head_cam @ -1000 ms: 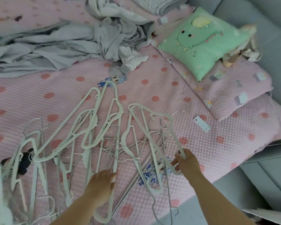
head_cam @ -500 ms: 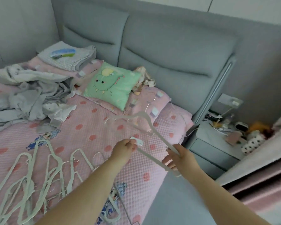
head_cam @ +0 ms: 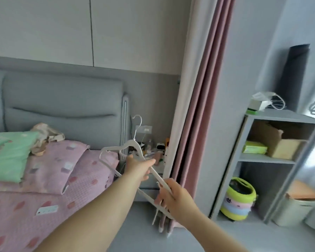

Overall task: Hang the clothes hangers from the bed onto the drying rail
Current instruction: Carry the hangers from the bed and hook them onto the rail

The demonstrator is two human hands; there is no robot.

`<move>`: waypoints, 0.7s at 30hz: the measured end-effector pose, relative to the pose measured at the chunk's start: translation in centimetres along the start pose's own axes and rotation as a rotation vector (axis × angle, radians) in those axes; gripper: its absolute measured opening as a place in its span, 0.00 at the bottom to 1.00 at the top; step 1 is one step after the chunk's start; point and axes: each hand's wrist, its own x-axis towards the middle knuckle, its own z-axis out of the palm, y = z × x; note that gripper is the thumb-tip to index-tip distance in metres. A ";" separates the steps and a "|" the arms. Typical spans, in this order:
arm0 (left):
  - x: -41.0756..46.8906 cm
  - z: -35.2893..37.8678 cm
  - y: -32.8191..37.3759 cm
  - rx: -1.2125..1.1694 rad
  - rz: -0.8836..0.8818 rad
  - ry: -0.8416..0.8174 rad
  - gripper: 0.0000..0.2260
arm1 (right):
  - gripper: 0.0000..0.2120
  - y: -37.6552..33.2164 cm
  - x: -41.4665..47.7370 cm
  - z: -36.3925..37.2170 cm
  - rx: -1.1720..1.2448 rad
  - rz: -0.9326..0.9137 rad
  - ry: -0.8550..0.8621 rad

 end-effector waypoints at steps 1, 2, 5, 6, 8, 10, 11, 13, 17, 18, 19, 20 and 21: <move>-0.8 2.6 0.2 0.005 0.009 -0.006 0.29 | 0.06 1.0 -1.2 -1.7 -0.002 0.013 0.012; -1.9 5.0 0.6 0.012 0.026 -0.019 0.24 | 0.05 2.0 -2.4 -3.3 0.000 0.018 0.017; -4.4 11.5 1.2 0.067 0.085 -0.052 0.10 | 0.09 4.8 -5.8 -8.5 0.052 -0.002 0.024; -5.1 13.3 1.3 0.077 0.101 -0.067 0.10 | 0.12 5.6 -6.9 -10.3 0.066 0.012 0.050; -6.3 16.3 1.6 0.102 0.135 -0.134 0.12 | 0.11 7.6 -8.7 -13.9 0.085 0.044 0.156; -7.6 18.7 1.9 0.184 0.171 -0.250 0.10 | 0.07 9.4 -10.0 -17.2 0.078 0.075 0.267; -8.3 19.8 2.1 0.273 0.203 -0.319 0.07 | 0.07 10.3 -10.5 -18.8 0.065 0.096 0.323; -9.5 21.9 2.5 0.465 0.297 -0.452 0.07 | 0.10 11.7 -11.1 -22.1 0.017 0.122 0.445; -10.8 26.4 3.8 0.692 0.483 -0.659 0.08 | 0.18 13.5 -11.4 -28.4 -0.235 0.135 0.676; -11.0 27.7 4.4 0.718 0.515 -0.707 0.08 | 0.20 13.9 -11.4 -30.0 -0.299 0.155 0.706; -11.2 28.9 5.0 0.743 0.550 -0.745 0.08 | 0.22 14.4 -11.3 -31.5 -0.349 0.181 0.723; -11.3 30.2 5.6 0.767 0.588 -0.778 0.08 | 0.23 14.9 -11.3 -33.0 -0.391 0.201 0.736; -11.2 31.6 6.2 0.787 0.626 -0.807 0.07 | 0.24 15.5 -11.2 -34.5 -0.436 0.221 0.746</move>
